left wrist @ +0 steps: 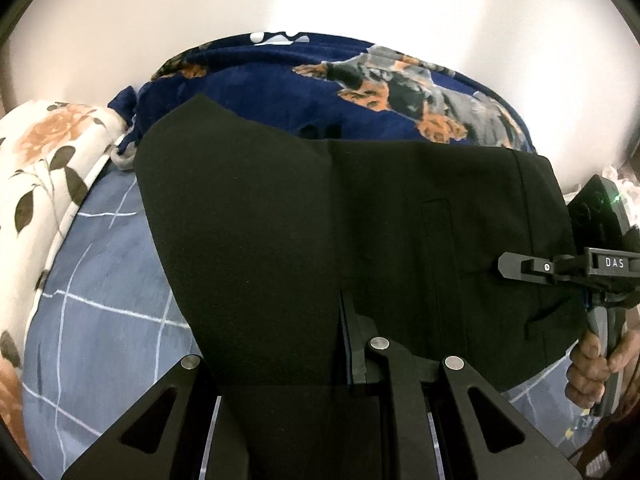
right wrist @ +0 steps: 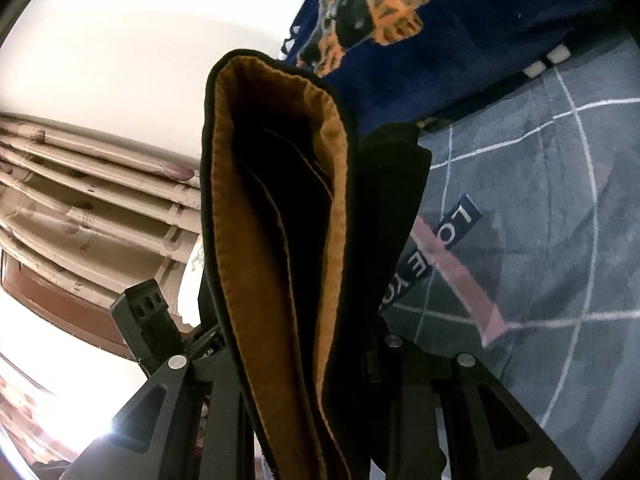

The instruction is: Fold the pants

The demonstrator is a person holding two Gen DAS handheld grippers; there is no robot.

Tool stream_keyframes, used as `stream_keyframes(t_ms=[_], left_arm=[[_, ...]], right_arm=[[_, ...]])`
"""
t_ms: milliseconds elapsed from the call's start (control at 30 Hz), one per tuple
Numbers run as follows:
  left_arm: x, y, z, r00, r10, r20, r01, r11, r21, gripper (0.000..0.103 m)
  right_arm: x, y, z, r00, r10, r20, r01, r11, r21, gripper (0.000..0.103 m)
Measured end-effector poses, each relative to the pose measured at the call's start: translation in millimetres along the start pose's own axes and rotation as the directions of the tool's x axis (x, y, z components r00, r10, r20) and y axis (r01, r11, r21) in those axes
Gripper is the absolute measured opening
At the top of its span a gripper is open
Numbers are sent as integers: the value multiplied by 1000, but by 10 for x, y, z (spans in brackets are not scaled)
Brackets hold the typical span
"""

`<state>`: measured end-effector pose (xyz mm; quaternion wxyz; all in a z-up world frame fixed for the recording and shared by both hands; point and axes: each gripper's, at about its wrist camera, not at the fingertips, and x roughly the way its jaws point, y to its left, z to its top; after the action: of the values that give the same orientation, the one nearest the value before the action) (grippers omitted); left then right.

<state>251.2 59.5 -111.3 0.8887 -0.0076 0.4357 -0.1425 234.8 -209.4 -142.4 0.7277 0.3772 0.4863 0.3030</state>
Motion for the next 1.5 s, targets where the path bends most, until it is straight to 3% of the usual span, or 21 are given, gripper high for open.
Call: stream_keyframes(t_ms=[633, 967, 1233, 1500], left_arm=[[443, 177, 40, 999, 22, -24, -23, 1000, -18, 17], [603, 355, -52, 1000, 18, -26, -20, 997, -74, 22], [659, 480, -152, 999, 47, -3, -47, 994, -101, 48], [654, 545, -271, 997, 68, 32, -64, 992, -107, 59]], right_arm=[[252, -254, 233, 999, -49, 5, 49, 998, 34, 24], [346, -424, 236, 996, -88, 5, 88, 995, 56, 24], [369, -441, 196, 987, -158, 7, 158, 987, -6, 25], [403, -324, 146, 974, -222, 40, 225, 969, -101, 25]])
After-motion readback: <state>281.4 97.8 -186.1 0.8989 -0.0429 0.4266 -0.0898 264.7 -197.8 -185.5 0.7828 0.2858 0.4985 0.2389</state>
